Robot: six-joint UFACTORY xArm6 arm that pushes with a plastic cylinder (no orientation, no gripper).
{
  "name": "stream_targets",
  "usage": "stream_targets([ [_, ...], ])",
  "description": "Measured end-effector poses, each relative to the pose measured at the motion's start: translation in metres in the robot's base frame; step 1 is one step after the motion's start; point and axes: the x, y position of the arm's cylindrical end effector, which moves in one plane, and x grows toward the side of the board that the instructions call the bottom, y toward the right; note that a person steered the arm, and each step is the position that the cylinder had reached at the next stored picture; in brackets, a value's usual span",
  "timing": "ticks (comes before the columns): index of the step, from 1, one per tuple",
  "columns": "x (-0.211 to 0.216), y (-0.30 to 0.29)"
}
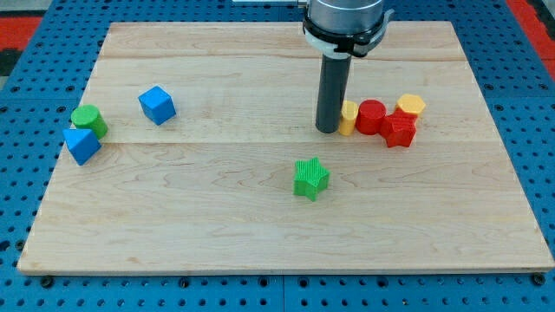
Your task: Move the blue cube towards the bottom left
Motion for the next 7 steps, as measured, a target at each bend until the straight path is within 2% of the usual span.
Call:
stream_targets([
  [1,0.023,-0.093],
  [2,0.023,-0.160],
  [5,0.028,-0.167],
  [7,0.084,-0.186],
])
